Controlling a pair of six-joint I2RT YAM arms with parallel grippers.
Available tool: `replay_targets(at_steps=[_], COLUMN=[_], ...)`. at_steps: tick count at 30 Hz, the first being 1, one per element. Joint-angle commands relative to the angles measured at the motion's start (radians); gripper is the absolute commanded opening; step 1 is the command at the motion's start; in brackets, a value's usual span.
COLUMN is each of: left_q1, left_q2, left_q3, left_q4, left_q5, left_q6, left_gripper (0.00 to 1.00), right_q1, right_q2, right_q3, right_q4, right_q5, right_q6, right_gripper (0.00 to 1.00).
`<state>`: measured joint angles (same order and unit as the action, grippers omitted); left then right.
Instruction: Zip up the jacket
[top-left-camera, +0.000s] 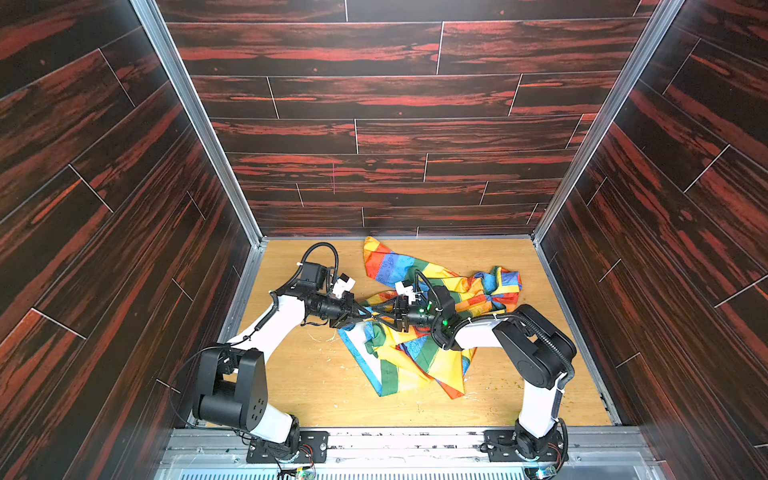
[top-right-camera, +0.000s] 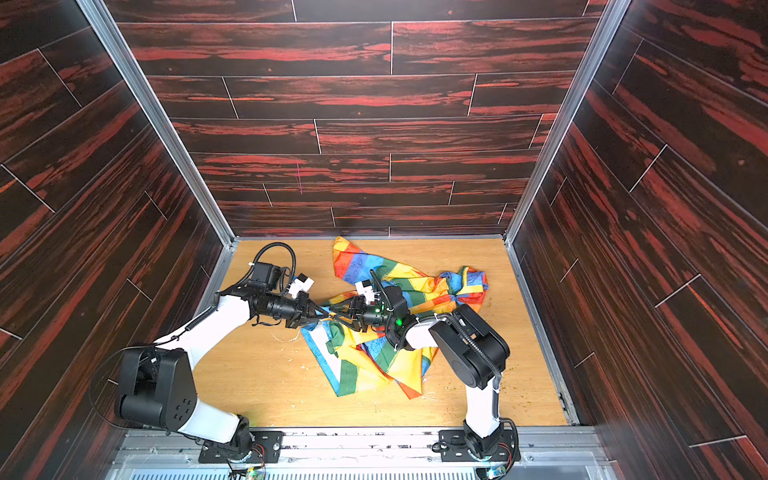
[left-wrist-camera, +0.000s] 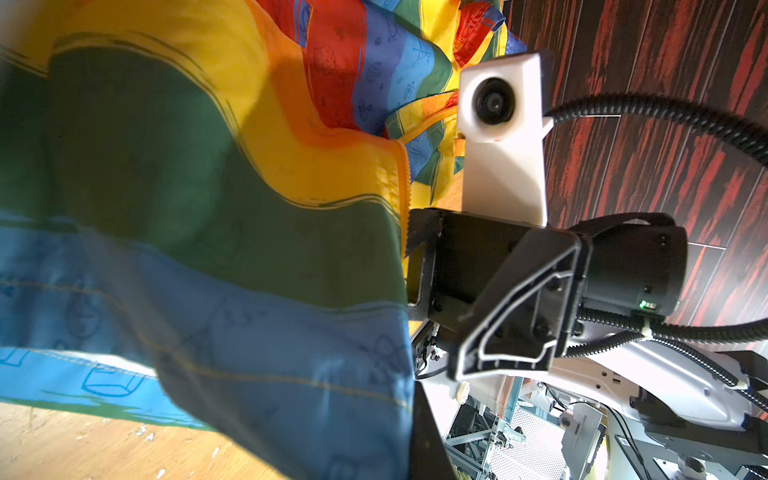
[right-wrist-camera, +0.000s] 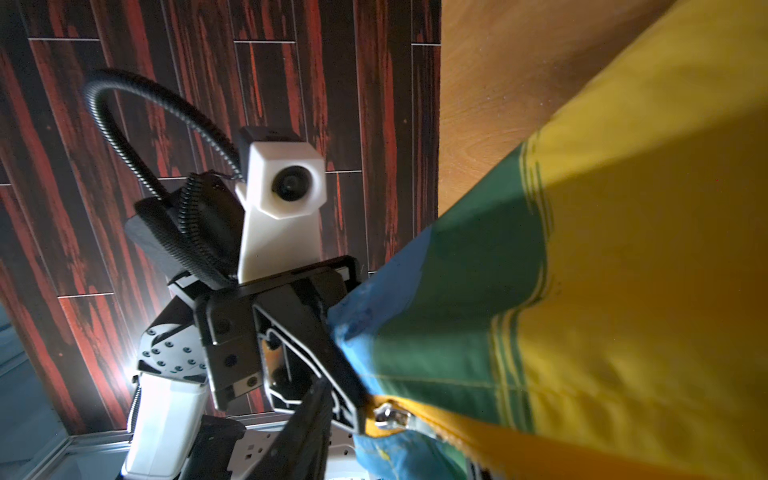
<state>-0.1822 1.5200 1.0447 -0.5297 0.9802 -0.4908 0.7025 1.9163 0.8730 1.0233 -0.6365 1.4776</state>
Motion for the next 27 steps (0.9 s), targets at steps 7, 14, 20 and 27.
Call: replay_targets(at_steps=[7, 14, 20, 27], left_q1=[-0.008, -0.007, -0.007, -0.008], left_q2=[-0.012, -0.015, -0.017, -0.019], left_q3=[-0.015, -0.013, -0.008, -0.007], left_q4=[0.008, 0.009, 0.008, 0.005], left_q5=[0.014, 0.012, 0.012, 0.011], left_q6=[0.003, 0.001, -0.002, -0.002], left_gripper=[0.0, 0.0, 0.0, 0.0], right_q1=[0.01, 0.011, 0.022, 0.033], right_q2=[0.057, 0.027, 0.014, 0.026], right_q3=[-0.001, -0.044, -0.054, -0.063], right_q4=[0.14, 0.169, 0.145, 0.194], right_q5=[-0.012, -0.008, -0.008, -0.002], right_q6=[0.06, 0.074, 0.06, 0.084], right_gripper=[0.51, 0.49, 0.49, 0.49])
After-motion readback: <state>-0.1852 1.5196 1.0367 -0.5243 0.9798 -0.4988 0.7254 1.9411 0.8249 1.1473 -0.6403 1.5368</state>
